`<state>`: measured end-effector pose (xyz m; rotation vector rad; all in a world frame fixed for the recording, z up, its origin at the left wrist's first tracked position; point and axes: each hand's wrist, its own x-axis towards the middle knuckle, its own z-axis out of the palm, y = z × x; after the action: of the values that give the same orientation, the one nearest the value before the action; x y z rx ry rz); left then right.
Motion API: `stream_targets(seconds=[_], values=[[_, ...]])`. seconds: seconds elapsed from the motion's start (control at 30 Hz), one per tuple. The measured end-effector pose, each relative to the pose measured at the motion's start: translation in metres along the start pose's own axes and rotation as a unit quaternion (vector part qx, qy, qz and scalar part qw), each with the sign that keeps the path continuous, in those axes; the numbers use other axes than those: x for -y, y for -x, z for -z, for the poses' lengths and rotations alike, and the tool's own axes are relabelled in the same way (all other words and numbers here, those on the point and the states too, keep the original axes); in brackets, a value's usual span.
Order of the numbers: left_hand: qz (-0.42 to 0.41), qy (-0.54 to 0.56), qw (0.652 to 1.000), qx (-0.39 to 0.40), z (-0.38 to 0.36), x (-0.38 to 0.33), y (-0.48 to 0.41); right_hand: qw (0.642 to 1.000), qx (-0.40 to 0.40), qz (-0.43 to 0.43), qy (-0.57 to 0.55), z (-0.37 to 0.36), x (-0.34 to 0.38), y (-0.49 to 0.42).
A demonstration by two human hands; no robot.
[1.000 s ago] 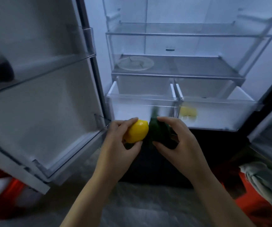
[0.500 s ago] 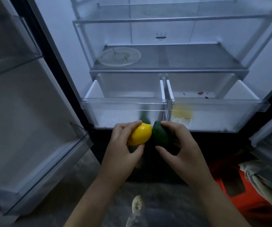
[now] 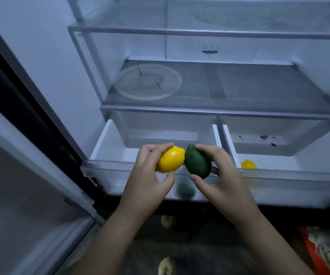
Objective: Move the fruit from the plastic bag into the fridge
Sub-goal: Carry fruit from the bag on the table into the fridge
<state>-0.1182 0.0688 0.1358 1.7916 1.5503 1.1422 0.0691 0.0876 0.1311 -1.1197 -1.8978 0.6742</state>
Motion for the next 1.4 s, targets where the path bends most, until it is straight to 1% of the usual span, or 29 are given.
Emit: stream_targets(seconds=[0.07,0.17,0.3,0.37,0.43,0.53,0.6,0.77,0.8,0.87,0.97,1.17,1.3,1.4], values=[[0.01,-0.008,1.0,0.005,-0.003,0.011,-0.007,1.0,0.015,-0.016,0.003,-0.005,-0.009,-0.007],[0.023,0.006,1.0,0.005,-0.003,0.018,-0.013,0.999,0.036,-0.038,-0.011,-0.006,-0.013,-0.015],[0.022,0.013,1.0,0.012,0.004,0.023,-0.018,0.996,0.079,-0.044,-0.009,0.003,-0.017,-0.037],[0.024,0.013,1.0,0.005,0.008,0.026,-0.017,0.992,0.111,-0.051,0.02,0.007,-0.024,-0.055],[0.04,0.026,0.999,-0.003,0.01,0.028,-0.015,0.981,0.167,-0.059,0.079,0.007,-0.033,-0.077],[0.087,0.111,0.99,-0.016,0.01,0.029,-0.013,0.949,0.265,-0.059,0.159,-0.009,-0.051,-0.109],[0.098,0.147,0.984,-0.02,0.01,0.029,-0.012,0.922,0.328,-0.025,0.204,-0.027,-0.064,-0.126],[0.106,0.157,0.981,-0.036,0.007,0.028,-0.013,0.84,0.449,0.057,0.301,-0.084,-0.101,-0.151],[0.108,0.159,0.98,-0.039,0.007,0.028,-0.013,0.827,0.467,0.058,0.307,-0.095,-0.107,-0.154],[0.108,0.16,0.98,-0.04,0.007,0.027,-0.013,0.815,0.495,0.052,0.295,-0.114,-0.121,-0.159],[0.107,0.155,0.981,-0.037,0.007,0.026,-0.014,0.805,0.515,0.042,0.291,-0.133,-0.146,-0.16],[0.118,0.161,0.979,-0.03,0.007,0.027,-0.016,0.797,0.52,0.017,0.305,-0.132,-0.151,-0.148],[0.11,0.151,0.982,-0.036,0.007,0.025,-0.014,0.799,0.522,0.002,0.299,-0.124,-0.14,-0.148],[0.103,0.133,0.985,-0.037,0.006,0.022,-0.013,0.785,0.523,-0.02,0.331,-0.105,-0.116,-0.155]])
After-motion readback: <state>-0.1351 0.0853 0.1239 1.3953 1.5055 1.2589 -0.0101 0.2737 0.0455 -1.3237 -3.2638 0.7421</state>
